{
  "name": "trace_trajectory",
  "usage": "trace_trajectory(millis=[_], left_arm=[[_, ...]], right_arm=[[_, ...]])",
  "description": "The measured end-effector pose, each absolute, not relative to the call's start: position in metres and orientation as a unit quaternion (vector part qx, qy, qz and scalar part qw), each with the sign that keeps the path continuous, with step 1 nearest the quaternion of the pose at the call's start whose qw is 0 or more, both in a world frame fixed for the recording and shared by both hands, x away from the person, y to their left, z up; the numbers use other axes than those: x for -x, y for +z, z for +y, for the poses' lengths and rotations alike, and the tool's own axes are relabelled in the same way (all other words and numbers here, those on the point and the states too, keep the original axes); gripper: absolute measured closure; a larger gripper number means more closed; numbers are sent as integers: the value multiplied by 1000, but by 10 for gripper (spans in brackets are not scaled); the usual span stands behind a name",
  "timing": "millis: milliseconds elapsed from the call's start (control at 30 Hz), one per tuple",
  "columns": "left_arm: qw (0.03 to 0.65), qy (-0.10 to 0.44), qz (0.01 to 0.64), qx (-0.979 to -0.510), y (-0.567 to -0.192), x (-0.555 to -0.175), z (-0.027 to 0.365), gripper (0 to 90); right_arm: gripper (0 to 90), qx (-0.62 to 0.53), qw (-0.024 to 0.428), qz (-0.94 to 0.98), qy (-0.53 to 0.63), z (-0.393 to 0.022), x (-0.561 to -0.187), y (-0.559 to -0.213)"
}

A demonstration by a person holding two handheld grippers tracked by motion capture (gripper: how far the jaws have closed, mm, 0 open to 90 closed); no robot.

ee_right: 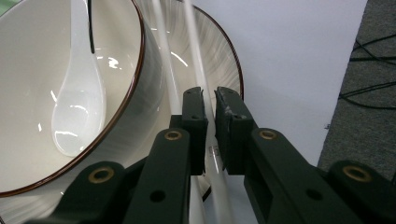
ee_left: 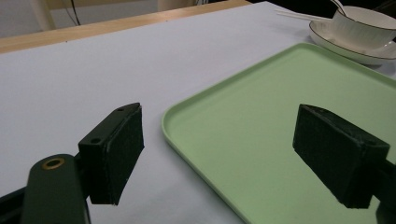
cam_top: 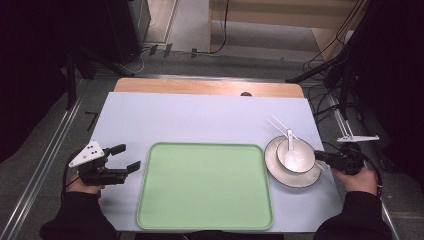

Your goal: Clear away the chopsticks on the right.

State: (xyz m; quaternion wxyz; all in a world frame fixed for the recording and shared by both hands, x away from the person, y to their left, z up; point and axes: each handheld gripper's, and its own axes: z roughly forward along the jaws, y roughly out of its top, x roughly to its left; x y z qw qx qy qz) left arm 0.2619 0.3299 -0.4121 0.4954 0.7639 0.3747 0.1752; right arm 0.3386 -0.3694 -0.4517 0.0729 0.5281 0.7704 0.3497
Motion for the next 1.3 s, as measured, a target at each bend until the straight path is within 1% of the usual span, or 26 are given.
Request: trace_trajectory(millis=[300,633,733,967,1000,1200,1300], left_arm=[[496,175,375,-763,-412,-262,330,165],[496,175,375,-763,-412,-262,330,165],[497,175,376,-762,-412,-262,330,165],[498,176,376,-762,-412,-262,330,165],[498,176,376,-761,-412,-262,330,165],[497,176,376,-762,-412,-262,330,165],[497,175,376,-762,-412,-262,330,165]], right_arm=[[827,-531,68,770,348,-369,-340,-453],[851,-531,57,769,350,-371,-341,-453],[853,-537,60,762,357,-373,-340,-451],[855,-541,52,754,370,-377,-337,-447],[854,-542,45,751,373,-377,-338,-446],[855,-549,49,740,385,-380,-335,-441],[855,-558,42,731,390,-382,-335,-437]])
